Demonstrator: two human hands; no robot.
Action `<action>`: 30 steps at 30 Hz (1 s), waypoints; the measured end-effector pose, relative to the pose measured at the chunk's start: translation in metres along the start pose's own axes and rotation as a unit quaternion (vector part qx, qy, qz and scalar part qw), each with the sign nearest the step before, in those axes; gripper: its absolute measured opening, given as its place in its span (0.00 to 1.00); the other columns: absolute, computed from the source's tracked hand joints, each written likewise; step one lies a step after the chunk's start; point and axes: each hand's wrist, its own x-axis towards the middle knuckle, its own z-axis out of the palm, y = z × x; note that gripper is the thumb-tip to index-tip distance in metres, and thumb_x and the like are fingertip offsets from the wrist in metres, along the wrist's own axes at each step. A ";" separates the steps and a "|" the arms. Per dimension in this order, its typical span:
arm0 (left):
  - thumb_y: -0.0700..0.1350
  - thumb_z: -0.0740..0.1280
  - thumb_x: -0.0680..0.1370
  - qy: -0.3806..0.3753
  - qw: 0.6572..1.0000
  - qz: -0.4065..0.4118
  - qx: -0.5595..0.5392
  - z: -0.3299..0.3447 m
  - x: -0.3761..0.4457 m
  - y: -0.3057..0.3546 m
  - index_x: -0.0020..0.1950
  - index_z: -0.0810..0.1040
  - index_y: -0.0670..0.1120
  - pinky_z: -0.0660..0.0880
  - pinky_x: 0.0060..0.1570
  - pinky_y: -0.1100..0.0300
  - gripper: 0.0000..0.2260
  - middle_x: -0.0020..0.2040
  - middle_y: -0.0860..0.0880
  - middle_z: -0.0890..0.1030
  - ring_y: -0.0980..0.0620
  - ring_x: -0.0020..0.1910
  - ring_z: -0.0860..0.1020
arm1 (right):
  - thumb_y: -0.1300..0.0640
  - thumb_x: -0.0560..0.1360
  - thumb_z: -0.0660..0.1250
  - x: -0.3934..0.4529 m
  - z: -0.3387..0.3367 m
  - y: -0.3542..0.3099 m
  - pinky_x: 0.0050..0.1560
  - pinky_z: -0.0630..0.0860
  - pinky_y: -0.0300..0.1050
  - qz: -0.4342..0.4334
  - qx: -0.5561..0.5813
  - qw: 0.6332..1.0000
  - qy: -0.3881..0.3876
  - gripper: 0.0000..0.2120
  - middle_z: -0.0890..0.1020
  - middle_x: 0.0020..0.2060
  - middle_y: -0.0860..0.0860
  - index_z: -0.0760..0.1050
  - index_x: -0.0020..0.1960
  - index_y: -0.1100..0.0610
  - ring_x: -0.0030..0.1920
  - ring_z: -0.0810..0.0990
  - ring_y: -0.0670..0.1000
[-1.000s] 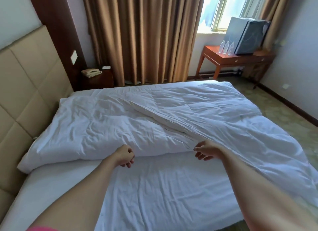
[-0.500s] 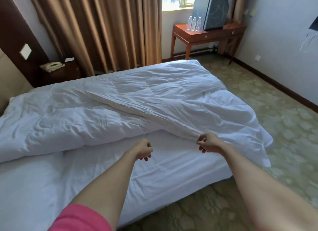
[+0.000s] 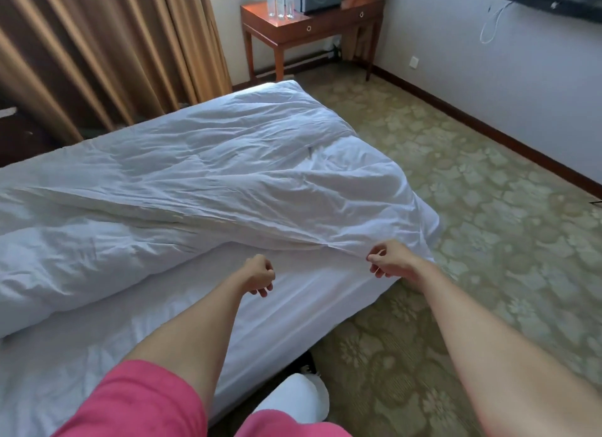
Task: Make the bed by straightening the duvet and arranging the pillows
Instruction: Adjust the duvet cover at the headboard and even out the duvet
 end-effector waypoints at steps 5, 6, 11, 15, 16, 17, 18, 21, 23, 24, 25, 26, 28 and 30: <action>0.37 0.56 0.78 -0.041 0.997 0.051 0.029 0.028 0.074 0.086 0.50 0.77 0.38 0.74 0.30 0.61 0.11 0.40 0.45 0.83 0.51 0.30 0.81 | 0.59 0.81 0.62 0.026 -0.065 0.041 0.42 0.81 0.45 0.053 0.020 0.998 0.042 0.08 0.85 0.41 0.56 0.79 0.53 0.61 0.37 0.82 0.50; 0.37 0.56 0.79 -0.059 0.996 0.065 0.033 0.037 0.086 0.110 0.50 0.77 0.38 0.73 0.30 0.61 0.10 0.40 0.45 0.83 0.51 0.30 0.80 | 0.60 0.81 0.62 0.028 -0.081 0.049 0.37 0.79 0.41 0.069 0.020 0.996 0.049 0.08 0.84 0.41 0.56 0.79 0.53 0.61 0.36 0.82 0.50; 0.38 0.55 0.81 -0.122 0.981 0.138 0.064 0.071 0.130 0.223 0.54 0.77 0.36 0.73 0.32 0.60 0.12 0.42 0.45 0.83 0.50 0.33 0.80 | 0.60 0.81 0.62 0.054 -0.151 0.083 0.40 0.79 0.45 0.103 0.031 0.989 0.101 0.08 0.85 0.41 0.55 0.79 0.53 0.60 0.36 0.83 0.50; 0.37 0.55 0.80 -0.115 0.982 0.134 0.068 0.071 0.155 0.260 0.52 0.77 0.35 0.71 0.28 0.61 0.12 0.39 0.44 0.82 0.50 0.29 0.79 | 0.59 0.81 0.62 0.079 -0.173 0.099 0.37 0.76 0.42 0.109 0.039 0.990 0.077 0.07 0.85 0.43 0.56 0.78 0.53 0.59 0.37 0.83 0.50; 0.36 0.55 0.79 -0.111 0.984 0.120 0.076 0.068 0.162 0.262 0.52 0.77 0.34 0.71 0.28 0.61 0.12 0.40 0.43 0.83 0.49 0.29 0.80 | 0.59 0.81 0.62 0.087 -0.178 0.103 0.37 0.75 0.41 0.108 0.043 0.991 0.067 0.07 0.85 0.43 0.57 0.78 0.53 0.59 0.38 0.83 0.50; 0.36 0.55 0.79 -0.108 0.985 0.103 0.087 0.065 0.170 0.262 0.52 0.78 0.33 0.72 0.28 0.61 0.13 0.41 0.42 0.84 0.48 0.30 0.81 | 0.59 0.81 0.62 0.097 -0.183 0.106 0.37 0.75 0.41 0.107 0.049 0.991 0.059 0.07 0.85 0.43 0.57 0.78 0.53 0.59 0.38 0.83 0.50; 0.35 0.55 0.78 -0.106 0.985 0.084 0.107 0.063 0.177 0.261 0.51 0.79 0.33 0.74 0.29 0.60 0.13 0.43 0.41 0.85 0.46 0.33 0.83 | 0.59 0.82 0.62 0.106 -0.188 0.112 0.37 0.76 0.41 0.105 0.053 0.992 0.049 0.06 0.85 0.43 0.56 0.77 0.54 0.59 0.38 0.83 0.50; 0.35 0.56 0.78 -0.106 0.979 0.039 0.170 0.070 0.187 0.260 0.49 0.79 0.34 0.78 0.37 0.56 0.13 0.47 0.41 0.86 0.46 0.37 0.85 | 0.58 0.82 0.62 0.140 -0.205 0.129 0.36 0.76 0.41 0.090 0.041 0.995 0.016 0.06 0.85 0.42 0.55 0.77 0.54 0.59 0.38 0.83 0.50; 0.36 0.56 0.79 -0.102 0.981 0.006 0.162 0.084 0.192 0.264 0.50 0.79 0.35 0.80 0.41 0.54 0.12 0.48 0.42 0.85 0.48 0.38 0.85 | 0.58 0.81 0.62 0.165 -0.223 0.135 0.39 0.77 0.43 0.067 0.029 0.997 -0.001 0.07 0.85 0.41 0.55 0.78 0.53 0.59 0.38 0.83 0.50; 0.37 0.56 0.80 -0.096 0.983 -0.006 0.154 0.092 0.193 0.270 0.52 0.79 0.35 0.81 0.42 0.54 0.12 0.49 0.43 0.85 0.48 0.38 0.84 | 0.58 0.81 0.62 0.177 -0.233 0.137 0.40 0.78 0.44 0.050 0.022 0.999 -0.008 0.07 0.85 0.41 0.55 0.78 0.52 0.59 0.37 0.83 0.50; 0.38 0.57 0.80 -0.084 0.986 -0.012 0.144 0.100 0.194 0.277 0.53 0.79 0.36 0.81 0.42 0.54 0.11 0.49 0.43 0.85 0.48 0.38 0.84 | 0.58 0.81 0.62 0.188 -0.245 0.140 0.40 0.78 0.43 0.030 0.014 0.999 -0.013 0.07 0.85 0.40 0.55 0.78 0.52 0.59 0.37 0.83 0.50; 0.38 0.57 0.80 -0.072 0.989 -0.019 0.126 0.106 0.193 0.284 0.52 0.79 0.37 0.80 0.39 0.55 0.11 0.48 0.43 0.85 0.47 0.38 0.84 | 0.58 0.81 0.62 0.196 -0.257 0.142 0.39 0.77 0.42 0.011 0.003 1.000 -0.018 0.07 0.85 0.39 0.55 0.78 0.52 0.59 0.36 0.83 0.49; 0.38 0.57 0.79 -0.058 0.994 -0.037 0.085 0.118 0.189 0.304 0.51 0.78 0.38 0.78 0.36 0.57 0.11 0.47 0.43 0.85 0.47 0.40 0.85 | 0.59 0.81 0.62 0.206 -0.282 0.148 0.35 0.76 0.40 -0.018 -0.020 0.999 -0.033 0.07 0.85 0.38 0.54 0.79 0.52 0.58 0.34 0.82 0.49; 0.39 0.56 0.80 -0.043 0.996 -0.045 0.059 0.129 0.187 0.327 0.53 0.78 0.38 0.77 0.35 0.57 0.11 0.47 0.43 0.85 0.48 0.38 0.84 | 0.59 0.81 0.62 0.215 -0.306 0.157 0.34 0.74 0.39 -0.037 -0.041 0.997 -0.050 0.07 0.84 0.38 0.53 0.79 0.53 0.59 0.34 0.82 0.48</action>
